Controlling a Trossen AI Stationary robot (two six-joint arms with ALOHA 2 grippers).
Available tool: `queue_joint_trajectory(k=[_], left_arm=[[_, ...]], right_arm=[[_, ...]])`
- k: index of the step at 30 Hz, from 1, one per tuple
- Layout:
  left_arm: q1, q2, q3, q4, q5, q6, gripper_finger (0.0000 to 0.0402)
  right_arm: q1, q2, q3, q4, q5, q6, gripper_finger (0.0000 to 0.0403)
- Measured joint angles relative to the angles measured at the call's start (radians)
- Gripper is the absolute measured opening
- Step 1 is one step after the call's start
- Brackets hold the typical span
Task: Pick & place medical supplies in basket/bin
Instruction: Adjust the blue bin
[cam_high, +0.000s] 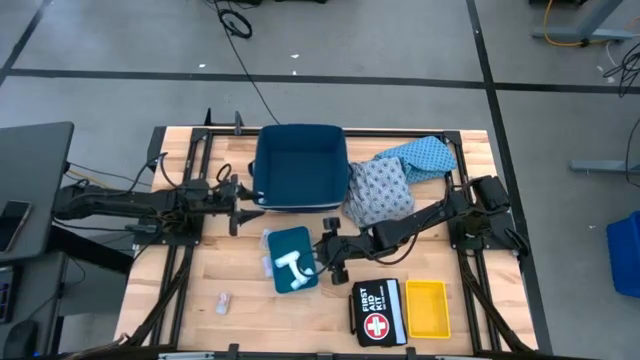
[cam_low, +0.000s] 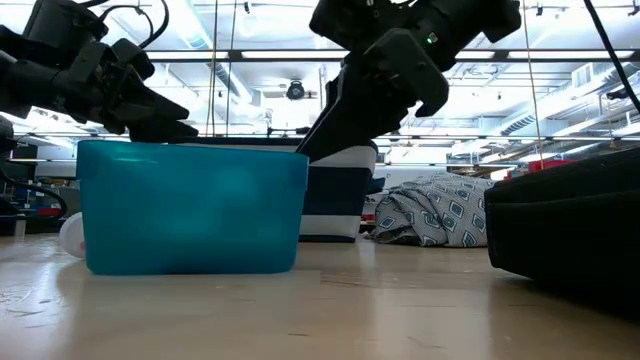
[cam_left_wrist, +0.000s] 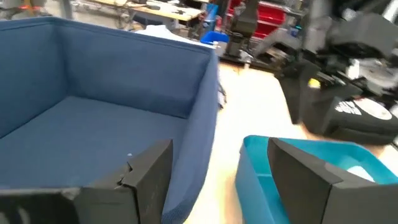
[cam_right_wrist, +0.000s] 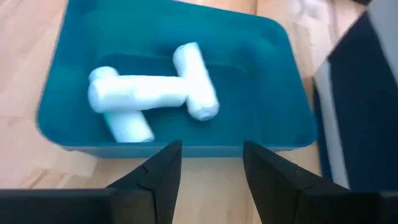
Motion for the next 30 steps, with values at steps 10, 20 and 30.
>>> queue_joint_trajectory(k=[10,20,30], left_arm=[[-0.069,0.002,0.016,-0.023,0.159,0.042,0.0229],[-0.1,0.0,0.024,-0.055,0.169,0.069,0.0205],[-0.1,-0.008,0.023,0.046,-0.019,0.143,0.0195]], right_arm=[[0.0,-0.001,-0.001,-0.075,0.009,-0.021,0.0178],[0.001,-0.037,-0.002,-0.074,0.022,-0.044,0.0178],[-0.001,-0.089,-0.001,0.075,0.001,-0.099,0.0178]])
